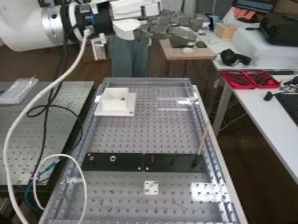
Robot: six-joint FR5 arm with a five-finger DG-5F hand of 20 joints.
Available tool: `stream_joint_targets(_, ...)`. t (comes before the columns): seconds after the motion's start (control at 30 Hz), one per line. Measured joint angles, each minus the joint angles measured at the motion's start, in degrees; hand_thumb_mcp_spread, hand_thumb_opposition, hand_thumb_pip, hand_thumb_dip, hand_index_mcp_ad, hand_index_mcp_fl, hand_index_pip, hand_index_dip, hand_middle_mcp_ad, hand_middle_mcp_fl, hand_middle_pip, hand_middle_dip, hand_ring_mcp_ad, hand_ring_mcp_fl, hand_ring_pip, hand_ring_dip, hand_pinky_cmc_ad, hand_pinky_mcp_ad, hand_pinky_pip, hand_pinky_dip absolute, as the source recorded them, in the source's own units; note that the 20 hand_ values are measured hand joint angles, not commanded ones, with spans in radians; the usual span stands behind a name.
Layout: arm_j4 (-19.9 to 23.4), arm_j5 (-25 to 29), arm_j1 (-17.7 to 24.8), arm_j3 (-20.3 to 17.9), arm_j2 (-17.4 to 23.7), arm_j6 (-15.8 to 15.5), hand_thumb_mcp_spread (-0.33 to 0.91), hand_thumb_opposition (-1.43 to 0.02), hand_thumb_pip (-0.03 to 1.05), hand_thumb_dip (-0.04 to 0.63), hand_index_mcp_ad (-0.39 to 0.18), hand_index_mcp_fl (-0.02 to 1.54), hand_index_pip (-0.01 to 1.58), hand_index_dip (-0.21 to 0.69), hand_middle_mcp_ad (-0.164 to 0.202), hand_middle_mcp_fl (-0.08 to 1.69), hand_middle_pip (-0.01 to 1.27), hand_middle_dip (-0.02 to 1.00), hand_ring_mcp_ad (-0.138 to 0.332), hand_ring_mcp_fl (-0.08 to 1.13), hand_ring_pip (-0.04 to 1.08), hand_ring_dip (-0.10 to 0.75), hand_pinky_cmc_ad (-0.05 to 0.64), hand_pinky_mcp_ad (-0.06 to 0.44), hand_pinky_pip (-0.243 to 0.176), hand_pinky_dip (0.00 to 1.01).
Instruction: Grab the bearing and place it in the white container
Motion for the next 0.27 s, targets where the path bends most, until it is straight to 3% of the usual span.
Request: stream_joint_targets(0.27, -0.67, -0.31, -0.96, -0.34, 0.35, 0.39, 0.29, -0.75, 0.44, 0.157, -0.124, 0.3, 0.09, 0.187, 0.061, 0.2, 0.13, 0.28, 0.126, 0.0, 0.1, 0.101, 0.379, 0.325, -0.045, 0.22)
